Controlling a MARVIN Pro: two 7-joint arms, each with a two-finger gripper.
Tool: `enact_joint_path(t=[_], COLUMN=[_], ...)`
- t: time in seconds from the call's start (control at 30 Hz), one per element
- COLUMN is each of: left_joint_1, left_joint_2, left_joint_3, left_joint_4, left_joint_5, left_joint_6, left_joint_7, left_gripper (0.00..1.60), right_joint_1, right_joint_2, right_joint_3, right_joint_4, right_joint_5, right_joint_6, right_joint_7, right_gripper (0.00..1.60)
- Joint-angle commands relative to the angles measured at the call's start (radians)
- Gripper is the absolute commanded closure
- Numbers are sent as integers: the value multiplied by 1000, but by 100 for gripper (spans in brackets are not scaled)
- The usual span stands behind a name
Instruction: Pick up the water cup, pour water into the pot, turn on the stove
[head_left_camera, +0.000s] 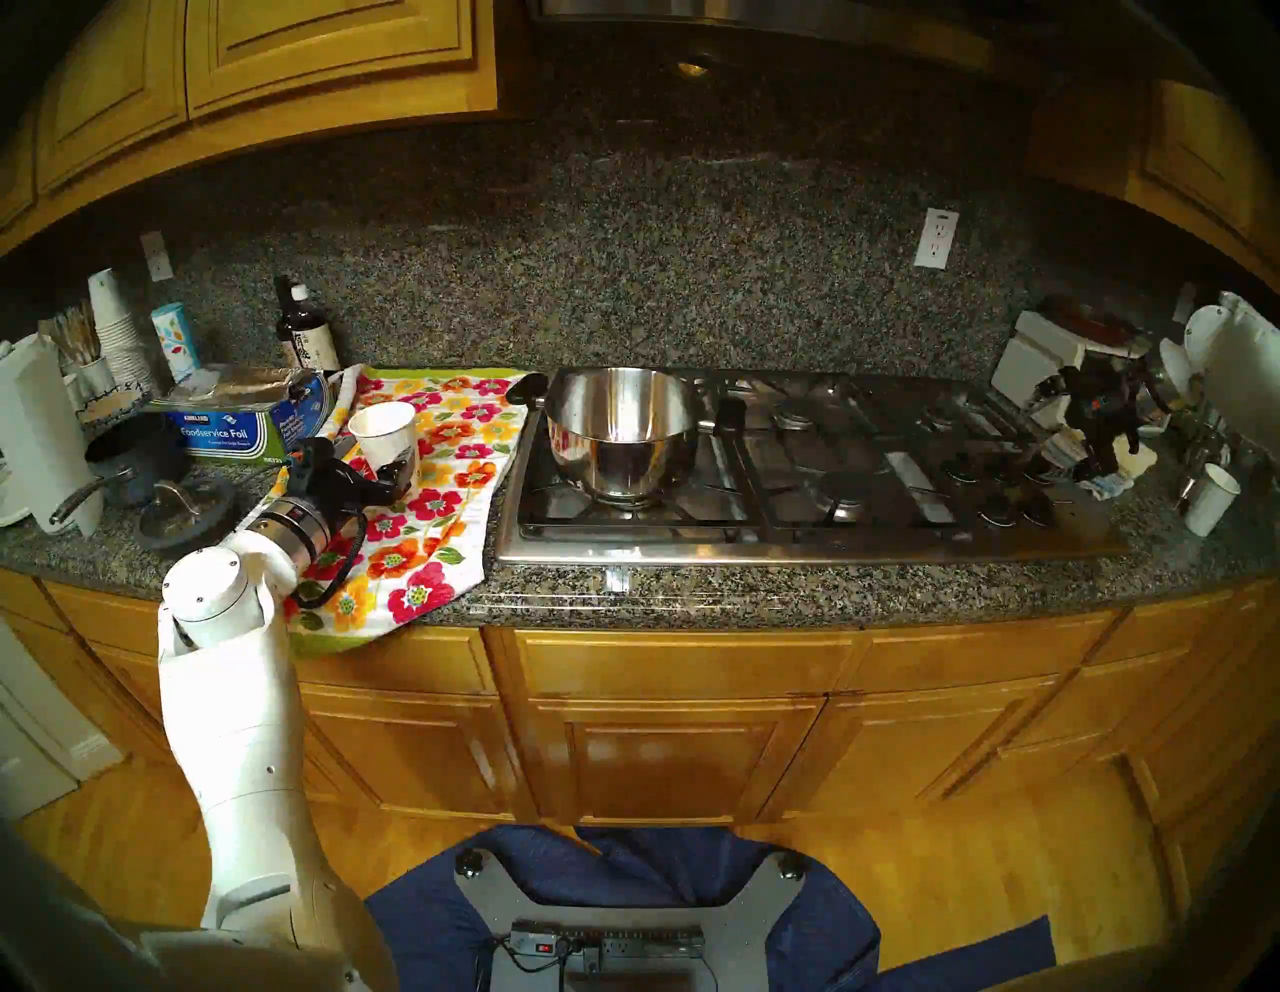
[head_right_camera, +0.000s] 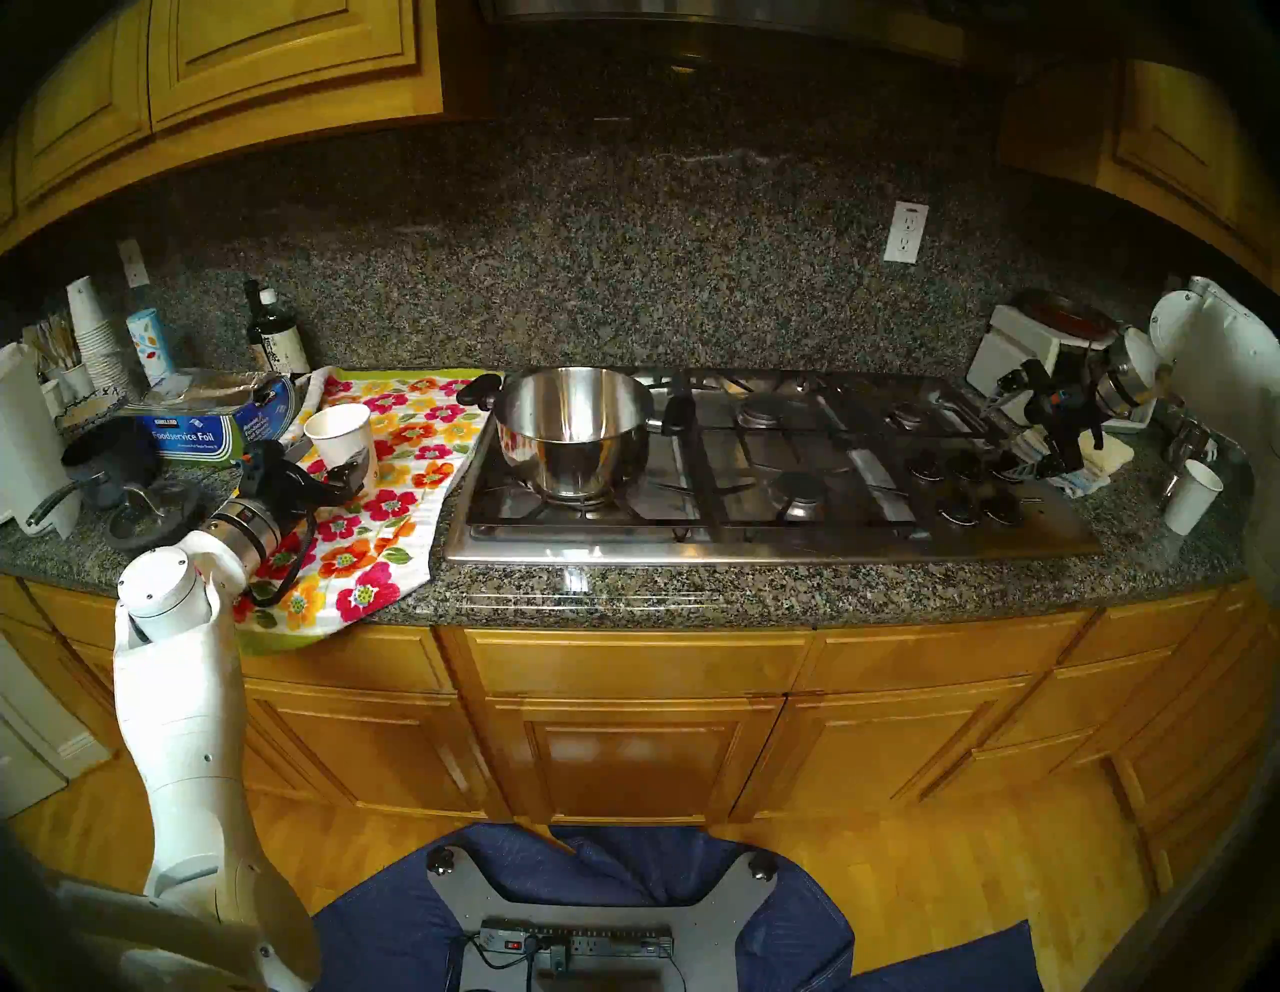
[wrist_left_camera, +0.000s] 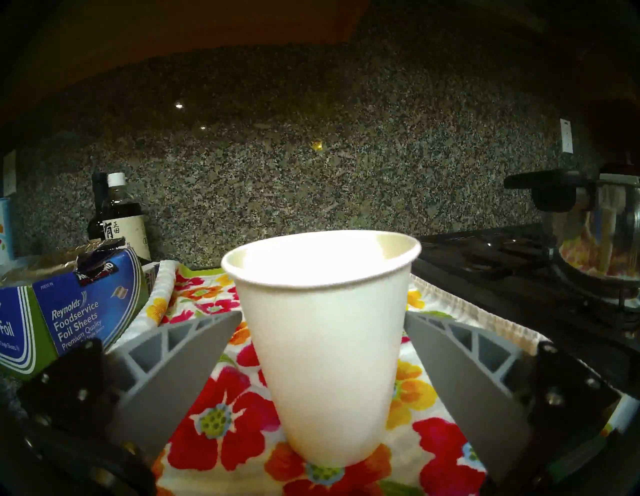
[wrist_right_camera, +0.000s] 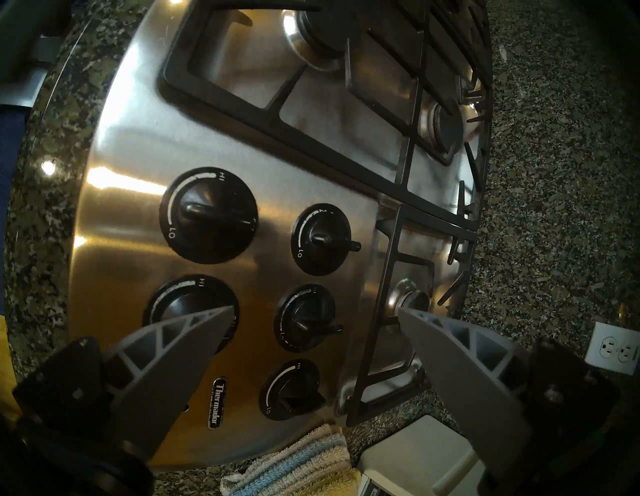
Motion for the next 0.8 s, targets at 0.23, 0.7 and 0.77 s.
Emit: enact_joint_path(t=[0.23, 0.7, 0.77], left_joint_1=[-66, -94, -97], left_joint_2=[17, 22, 22], left_joint_3=[20, 44, 46], left_joint_4=[32, 89, 94], left_joint_5=[-9, -16, -18], left_joint_6=[-44, -59, -58], left_joint_7=[14, 20, 19], left_gripper=[0, 0, 0], right_joint_1=[32, 32, 32], right_joint_2=[-1, -1, -1], right_joint_3=[8, 8, 8], right_joint_4=[5, 6, 6], right_joint_5=[1, 1, 1], right_joint_6=[-3, -3, -3], right_joint_7=[3, 3, 3], right_gripper=[0, 0, 0])
